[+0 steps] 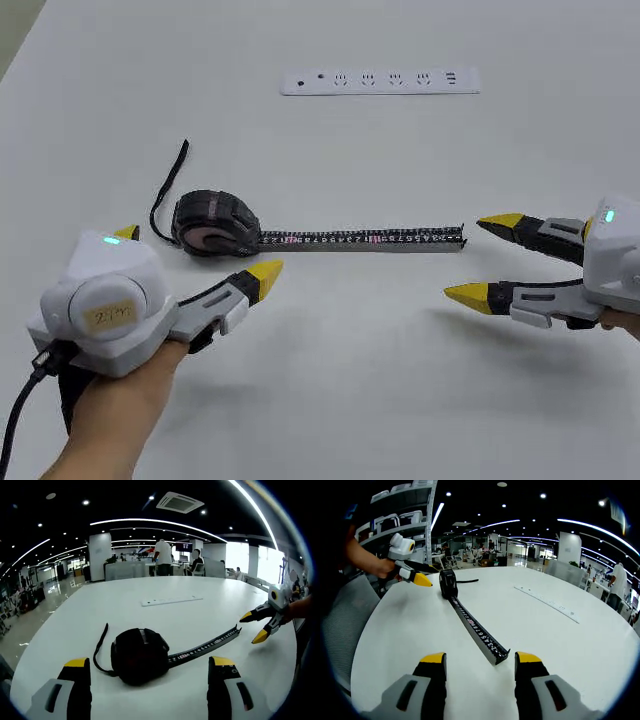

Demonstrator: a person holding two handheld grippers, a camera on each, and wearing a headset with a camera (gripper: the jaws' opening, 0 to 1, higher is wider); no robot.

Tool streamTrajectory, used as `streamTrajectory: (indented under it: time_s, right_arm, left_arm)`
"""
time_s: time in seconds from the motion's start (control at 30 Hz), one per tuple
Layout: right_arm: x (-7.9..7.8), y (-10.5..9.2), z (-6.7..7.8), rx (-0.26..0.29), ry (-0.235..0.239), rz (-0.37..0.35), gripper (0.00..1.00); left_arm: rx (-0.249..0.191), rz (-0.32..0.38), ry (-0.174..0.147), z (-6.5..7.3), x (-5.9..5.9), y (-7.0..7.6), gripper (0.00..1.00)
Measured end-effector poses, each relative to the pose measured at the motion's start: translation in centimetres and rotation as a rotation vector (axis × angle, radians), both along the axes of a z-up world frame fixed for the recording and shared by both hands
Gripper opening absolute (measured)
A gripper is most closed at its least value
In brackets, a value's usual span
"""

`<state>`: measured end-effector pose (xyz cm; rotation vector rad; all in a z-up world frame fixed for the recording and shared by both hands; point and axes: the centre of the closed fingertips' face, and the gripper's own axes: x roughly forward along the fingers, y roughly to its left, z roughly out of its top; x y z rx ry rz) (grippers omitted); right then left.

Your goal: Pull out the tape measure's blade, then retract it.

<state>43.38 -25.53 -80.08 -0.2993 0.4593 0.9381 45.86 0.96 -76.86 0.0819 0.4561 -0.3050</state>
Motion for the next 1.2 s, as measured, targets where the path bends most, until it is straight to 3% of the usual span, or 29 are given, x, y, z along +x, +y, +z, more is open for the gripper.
streamTrajectory:
  time_s: [0.53,0.9,1.2]
  right_arm:
    - [1.7,0.1,-1.7,-0.061,0.009,0.129,0.35]
    - [2.7,-0.3,-2.3,-0.057,0.019,0.152,0.19]
    - [2.8,-0.2,-2.3,-0.040,0.020,0.161,0.13]
  left_arm:
    - [0.020,0.053,0.027,-0.9,1.6,0.1,0.87]
    - [0.025,0.099,0.046,-1.5,2.6,0.3,0.82]
    - [0.022,0.125,0.063,-2.0,3.5,0.4,0.76]
